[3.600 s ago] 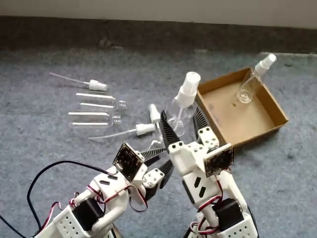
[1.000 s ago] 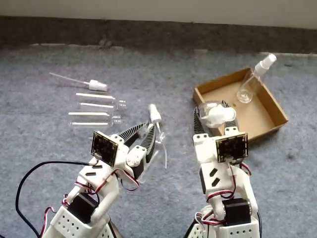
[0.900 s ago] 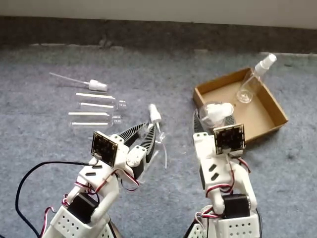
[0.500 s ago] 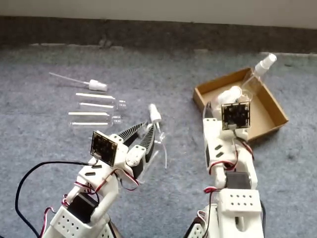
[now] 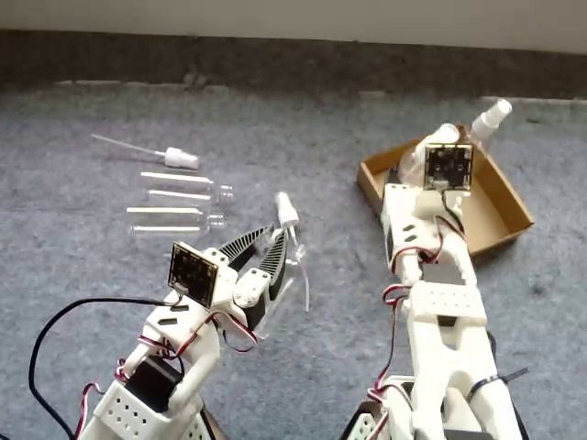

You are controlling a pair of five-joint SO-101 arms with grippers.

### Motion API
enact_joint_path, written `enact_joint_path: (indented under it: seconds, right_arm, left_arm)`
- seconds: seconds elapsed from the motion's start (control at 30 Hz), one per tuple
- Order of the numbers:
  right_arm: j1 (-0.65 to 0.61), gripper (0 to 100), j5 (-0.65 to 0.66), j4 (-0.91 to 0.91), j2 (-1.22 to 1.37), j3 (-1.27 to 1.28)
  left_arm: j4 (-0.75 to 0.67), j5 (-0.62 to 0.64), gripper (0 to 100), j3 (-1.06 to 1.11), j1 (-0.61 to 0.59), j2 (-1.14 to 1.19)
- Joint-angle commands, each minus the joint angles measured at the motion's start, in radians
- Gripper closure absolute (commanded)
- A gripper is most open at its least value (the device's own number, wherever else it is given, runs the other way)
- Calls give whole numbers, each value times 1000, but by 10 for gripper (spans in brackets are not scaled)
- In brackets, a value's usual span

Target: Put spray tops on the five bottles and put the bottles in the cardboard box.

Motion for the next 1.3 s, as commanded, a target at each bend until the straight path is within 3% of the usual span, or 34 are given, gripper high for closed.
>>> enact_joint_path:
  seconds: [0.0,0.4,0.83,1.07,1.27]
  right_arm:
    - [41,868,-41,-36,84,-148]
    - [45,868,-49,-50,460,-426]
    - [45,868,-49,-50,664,-581]
    - [42,868,-49,-242,746,-590]
    - [44,868,-43,-245,780,-588]
  left_arm:
    - [-23,-8,973,15,-4,-13]
    - [-23,-8,973,18,-1,-13]
    - [-23,-8,973,19,-4,-13]
    - [-23,-8,973,19,-5,-13]
    - [-23,-8,973,19,-7,-13]
